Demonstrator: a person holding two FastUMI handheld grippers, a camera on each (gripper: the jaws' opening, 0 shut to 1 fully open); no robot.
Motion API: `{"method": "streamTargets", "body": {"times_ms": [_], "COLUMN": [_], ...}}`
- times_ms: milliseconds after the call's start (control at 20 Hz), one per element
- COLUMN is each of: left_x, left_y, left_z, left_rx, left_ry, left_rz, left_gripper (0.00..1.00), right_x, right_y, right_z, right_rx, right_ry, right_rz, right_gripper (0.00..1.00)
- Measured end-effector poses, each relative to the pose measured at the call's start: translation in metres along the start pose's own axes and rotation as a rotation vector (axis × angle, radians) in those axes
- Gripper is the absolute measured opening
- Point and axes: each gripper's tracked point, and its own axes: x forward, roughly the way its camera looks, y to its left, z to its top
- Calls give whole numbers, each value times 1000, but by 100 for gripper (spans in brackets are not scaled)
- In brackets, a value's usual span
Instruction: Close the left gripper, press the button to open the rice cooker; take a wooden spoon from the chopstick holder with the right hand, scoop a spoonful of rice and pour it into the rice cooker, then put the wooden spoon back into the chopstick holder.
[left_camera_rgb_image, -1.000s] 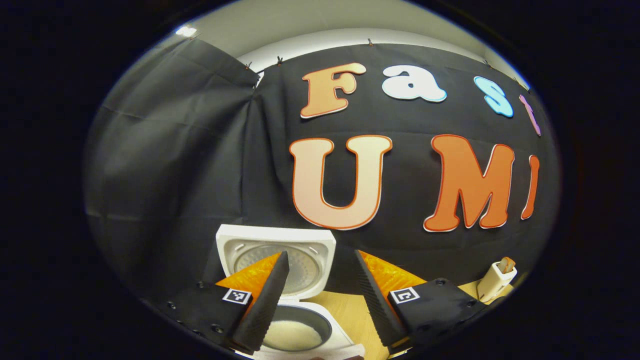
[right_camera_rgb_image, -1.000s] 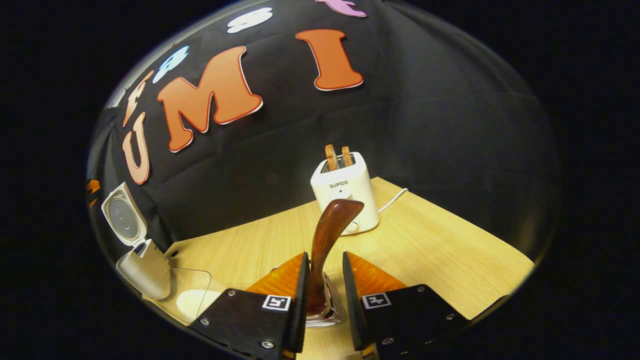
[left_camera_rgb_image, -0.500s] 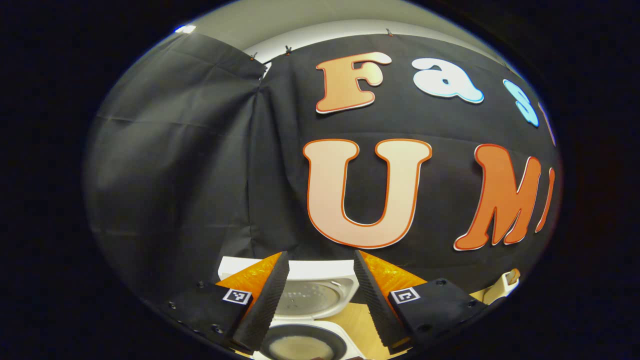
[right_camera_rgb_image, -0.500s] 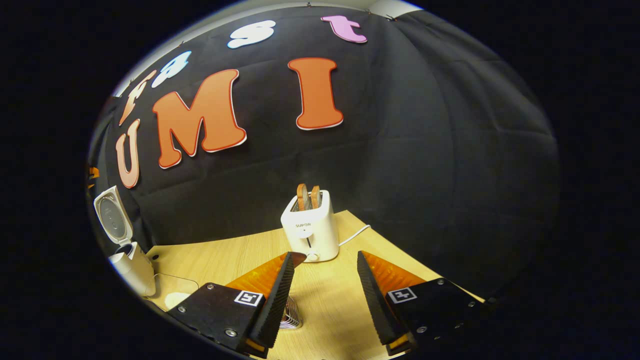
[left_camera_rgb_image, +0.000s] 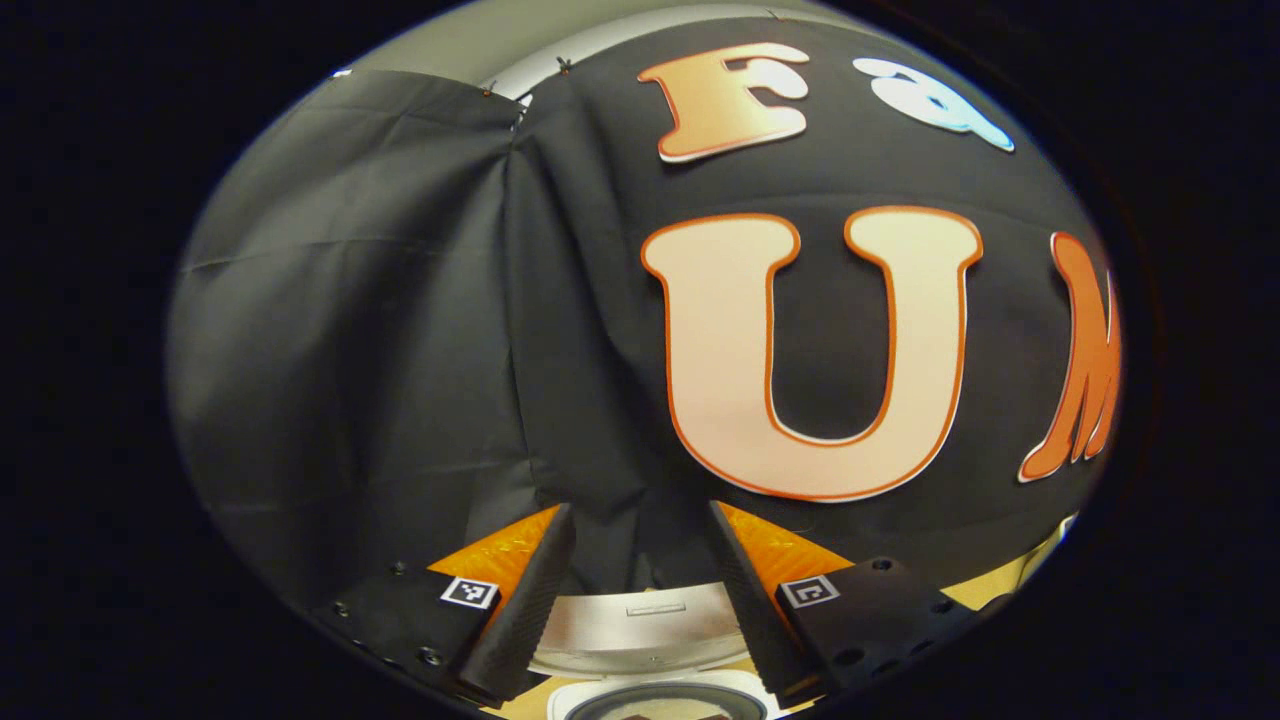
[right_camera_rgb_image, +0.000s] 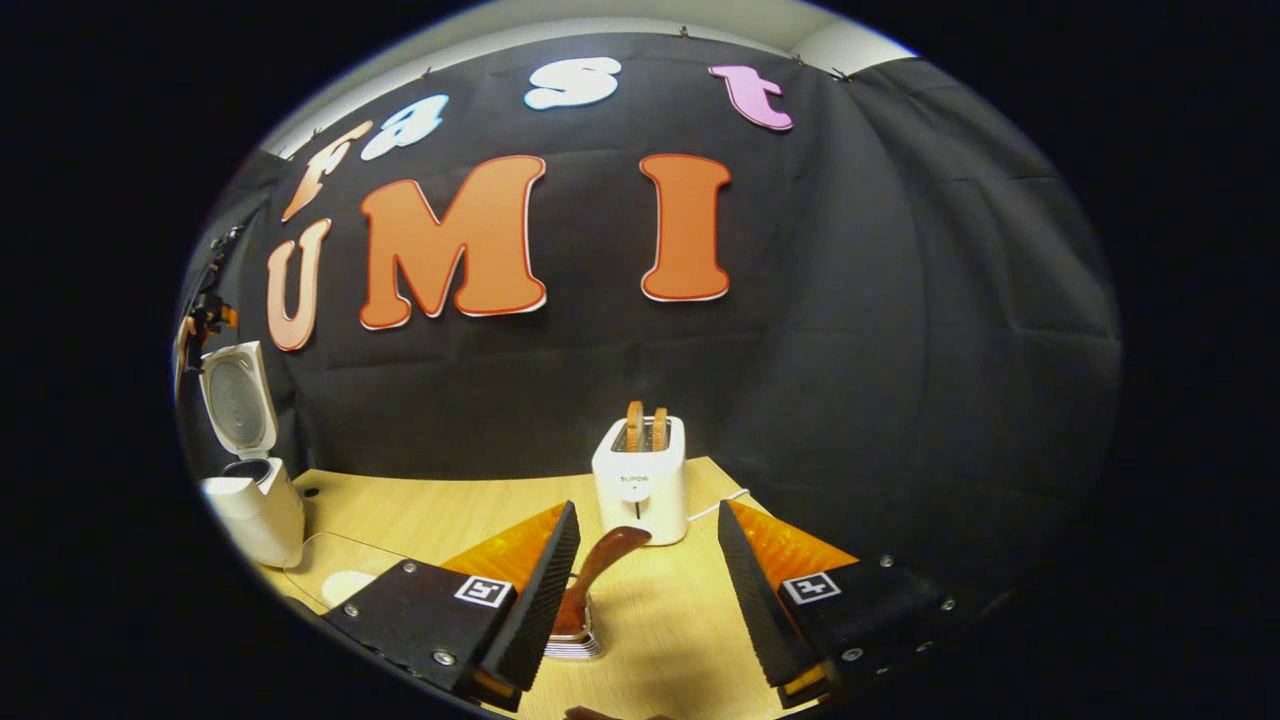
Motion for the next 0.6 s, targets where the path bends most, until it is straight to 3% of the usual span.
{"method": "streamTargets", "body": {"times_ms": [150, 200, 350, 600], "left_x": [10, 8, 3, -44], "left_y": [-6, -5, -8, -15], "left_z": [-31, -25, -32, -47], "left_rx": [7, -17, -48, -63], "left_ry": [103, 68, 123, 181], "left_rz": [-12, -25, -61, -95], "left_gripper": [87, 87, 89, 88], "right_x": [-8, -10, -18, -24], "right_y": [3, 0, -5, -9], "right_z": [7, 9, 12, 13], "right_rx": [23, 22, 14, -1], "right_ry": [-38, -50, -73, -130], "right_rz": [19, 8, -2, -27], "right_gripper": [83, 83, 83, 83]}}
